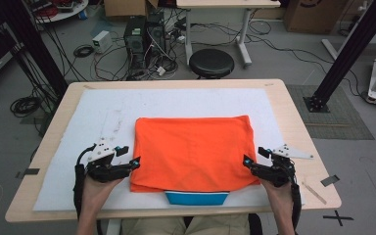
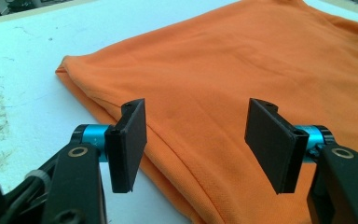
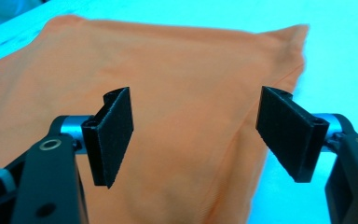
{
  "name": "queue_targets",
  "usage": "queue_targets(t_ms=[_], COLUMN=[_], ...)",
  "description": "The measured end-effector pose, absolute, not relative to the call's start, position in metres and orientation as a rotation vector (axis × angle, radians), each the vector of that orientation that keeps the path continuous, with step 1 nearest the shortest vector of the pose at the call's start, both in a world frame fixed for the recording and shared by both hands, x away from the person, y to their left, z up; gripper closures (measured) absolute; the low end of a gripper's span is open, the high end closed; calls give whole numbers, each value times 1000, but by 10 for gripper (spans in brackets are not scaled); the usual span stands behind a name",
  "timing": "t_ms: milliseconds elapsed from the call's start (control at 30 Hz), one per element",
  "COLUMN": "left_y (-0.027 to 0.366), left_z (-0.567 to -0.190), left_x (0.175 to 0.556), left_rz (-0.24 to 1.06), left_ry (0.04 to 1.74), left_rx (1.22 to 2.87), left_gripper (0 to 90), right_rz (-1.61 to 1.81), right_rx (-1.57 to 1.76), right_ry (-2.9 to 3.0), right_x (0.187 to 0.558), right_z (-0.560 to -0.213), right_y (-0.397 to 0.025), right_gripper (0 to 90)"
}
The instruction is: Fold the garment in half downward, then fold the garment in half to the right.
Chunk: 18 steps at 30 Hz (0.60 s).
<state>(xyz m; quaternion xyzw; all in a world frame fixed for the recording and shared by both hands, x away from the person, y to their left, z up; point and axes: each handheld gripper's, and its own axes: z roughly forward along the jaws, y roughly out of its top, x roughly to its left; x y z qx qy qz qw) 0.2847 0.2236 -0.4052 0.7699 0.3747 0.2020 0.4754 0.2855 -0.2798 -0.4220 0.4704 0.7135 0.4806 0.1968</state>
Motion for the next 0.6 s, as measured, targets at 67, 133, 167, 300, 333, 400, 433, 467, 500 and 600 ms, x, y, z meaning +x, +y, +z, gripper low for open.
queue_targets(t_ms=[67,133,167,300,333,400,433,467,500,600], left_y=[224,223,223,223,222,222,222,222,222,222], left_z=[-405,-406,-407,-406,-405,-404,-403,-403,-404,-406], left_x=[282,280,279,276,274,271,270,269,268,266], left_rz=[497,489,486,488,490,493,493,495,499,495], left_ry=[911,912,914,920,920,917,916,916,915,926], left_rx=[1886,1875,1874,1894,1886,1882,1885,1885,1889,1891], left_gripper=[388,387,387,387,388,387,388,388,387,388], right_rz=[1353,1352,1351,1342,1345,1358,1355,1352,1356,1354], right_rx=[1324,1332,1333,1341,1340,1336,1335,1330,1330,1333], right_ry=[1980,1978,1979,1982,1982,1977,1975,1976,1975,1977], right_x=[286,286,286,286,285,284,283,284,284,284], right_z=[-421,-422,-422,-423,-423,-422,-421,-422,-422,-422], right_y=[-282,-283,-283,-285,-285,-285,-285,-286,-286,-286], right_gripper=[280,276,275,275,275,275,275,275,275,275])
